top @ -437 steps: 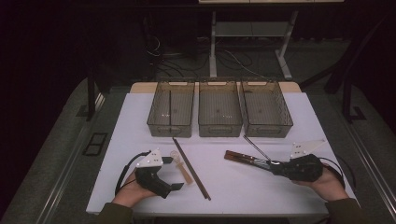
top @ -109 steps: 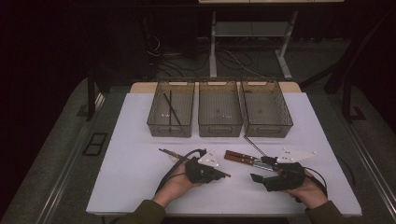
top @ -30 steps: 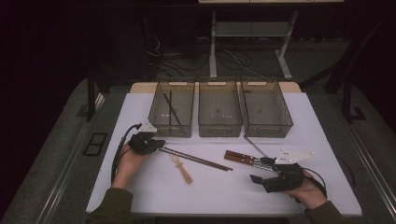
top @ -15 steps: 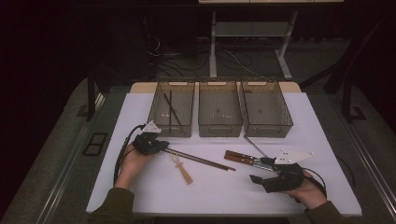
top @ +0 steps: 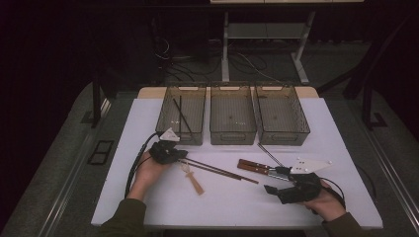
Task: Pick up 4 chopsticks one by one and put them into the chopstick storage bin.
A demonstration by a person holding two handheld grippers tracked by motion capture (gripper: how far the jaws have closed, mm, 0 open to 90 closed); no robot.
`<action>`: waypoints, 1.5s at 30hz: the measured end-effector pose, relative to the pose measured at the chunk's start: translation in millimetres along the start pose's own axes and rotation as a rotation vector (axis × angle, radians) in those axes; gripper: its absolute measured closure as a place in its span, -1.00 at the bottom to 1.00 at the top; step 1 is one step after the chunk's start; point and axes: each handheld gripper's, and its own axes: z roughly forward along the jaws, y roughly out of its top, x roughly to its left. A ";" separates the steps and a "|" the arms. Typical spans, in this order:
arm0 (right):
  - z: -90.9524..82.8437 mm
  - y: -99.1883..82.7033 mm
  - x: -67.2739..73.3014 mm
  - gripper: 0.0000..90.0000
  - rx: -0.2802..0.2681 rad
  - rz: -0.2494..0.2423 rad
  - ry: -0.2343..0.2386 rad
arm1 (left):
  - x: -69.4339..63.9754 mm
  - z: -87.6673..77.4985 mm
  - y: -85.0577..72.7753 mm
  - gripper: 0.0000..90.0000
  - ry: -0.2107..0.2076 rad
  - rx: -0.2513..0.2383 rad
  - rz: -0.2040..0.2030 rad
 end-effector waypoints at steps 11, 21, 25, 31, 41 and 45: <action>0.2 -0.1 -0.3 -0.51 -0.001 -0.004 0.000 | -13.7 10.5 11.2 0.98 -0.033 0.002 0.027; 0.3 -0.2 -0.5 -0.51 0.003 -0.015 0.003 | -20.0 12.4 17.0 0.98 -0.046 -0.018 0.039; -0.8 2.2 -1.5 -0.55 0.008 -0.008 0.023 | -18.1 1.8 16.3 0.94 -0.054 -0.069 0.021; 0.8 11.7 -5.0 -0.62 0.051 -0.015 0.029 | -24.9 -17.1 8.3 0.67 -0.067 -0.128 0.000; 25.9 26.2 -9.1 -0.48 0.133 -0.053 0.085 | -45.1 -34.0 -7.3 -0.06 -0.053 -0.165 0.011; 38.6 31.8 -12.2 -0.40 0.153 -0.062 0.089 | -52.3 -39.3 -20.1 -0.23 -0.062 -0.172 -0.006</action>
